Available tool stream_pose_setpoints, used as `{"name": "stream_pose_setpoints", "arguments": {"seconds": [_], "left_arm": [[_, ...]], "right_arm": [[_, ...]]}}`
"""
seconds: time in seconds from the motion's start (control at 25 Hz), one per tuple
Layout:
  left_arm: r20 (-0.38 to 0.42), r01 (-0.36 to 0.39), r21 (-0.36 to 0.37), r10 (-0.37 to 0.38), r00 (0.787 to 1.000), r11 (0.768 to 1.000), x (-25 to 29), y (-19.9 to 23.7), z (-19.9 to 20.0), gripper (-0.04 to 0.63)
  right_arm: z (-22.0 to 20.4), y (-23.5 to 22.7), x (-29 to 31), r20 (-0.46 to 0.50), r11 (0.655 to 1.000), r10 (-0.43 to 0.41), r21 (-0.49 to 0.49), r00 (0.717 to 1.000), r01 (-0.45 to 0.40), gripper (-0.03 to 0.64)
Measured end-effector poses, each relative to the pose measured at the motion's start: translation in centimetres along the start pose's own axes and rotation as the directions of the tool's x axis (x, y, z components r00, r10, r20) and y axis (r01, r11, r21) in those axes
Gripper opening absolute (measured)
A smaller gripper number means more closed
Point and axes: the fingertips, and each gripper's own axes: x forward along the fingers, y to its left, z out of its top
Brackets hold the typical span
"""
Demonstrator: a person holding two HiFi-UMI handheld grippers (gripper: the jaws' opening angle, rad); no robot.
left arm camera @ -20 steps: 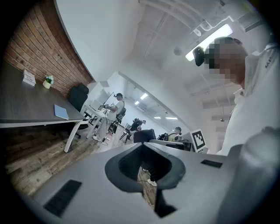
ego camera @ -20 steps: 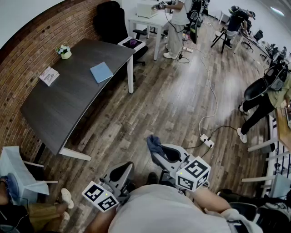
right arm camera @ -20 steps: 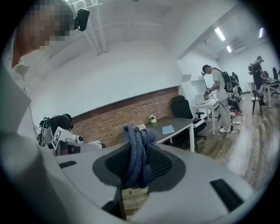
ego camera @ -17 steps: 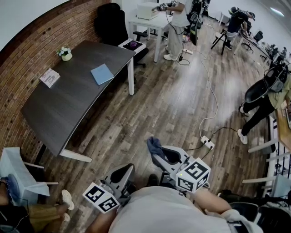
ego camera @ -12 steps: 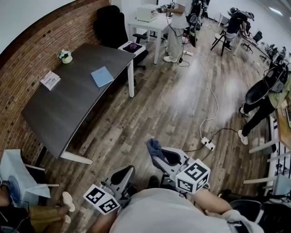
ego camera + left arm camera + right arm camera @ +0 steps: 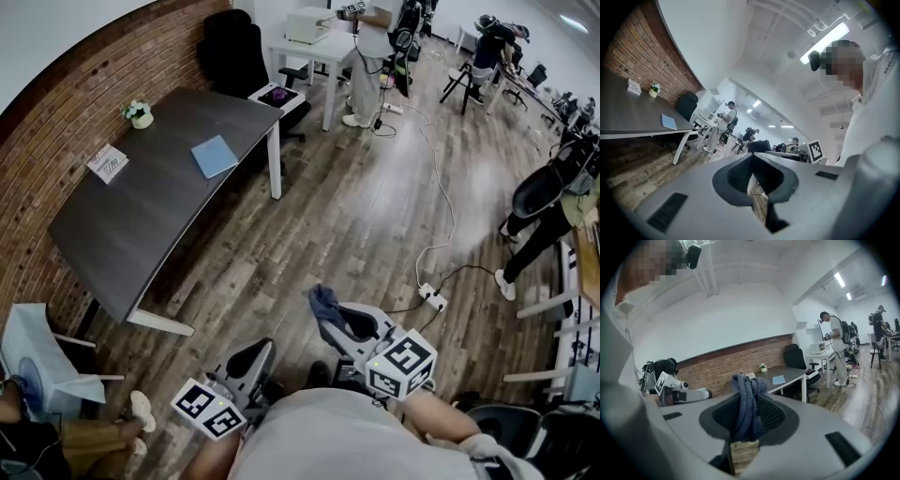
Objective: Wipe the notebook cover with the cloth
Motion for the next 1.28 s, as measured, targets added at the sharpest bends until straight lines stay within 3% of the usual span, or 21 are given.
{"name": "stream_pose_setpoints", "arguments": {"seconds": [0.36, 1.28], "left_arm": [[0.009, -0.036, -0.003, 0.036, 0.999, 0.999, 1.1, 0.3, -0.4, 0.009], [0.03, -0.124, -0.027, 0.125, 0.992, 0.992, 7.3, 0.5, -1.4, 0.009]], "right_arm": [[0.1, -2.2, -0.6, 0.03, 0.999, 0.005, 0.05, 1.0, -0.007, 0.115], [0.0, -9.4, -1.0, -0.023, 0.996, 0.07, 0.065, 0.997, -0.069, 0.115]]}}
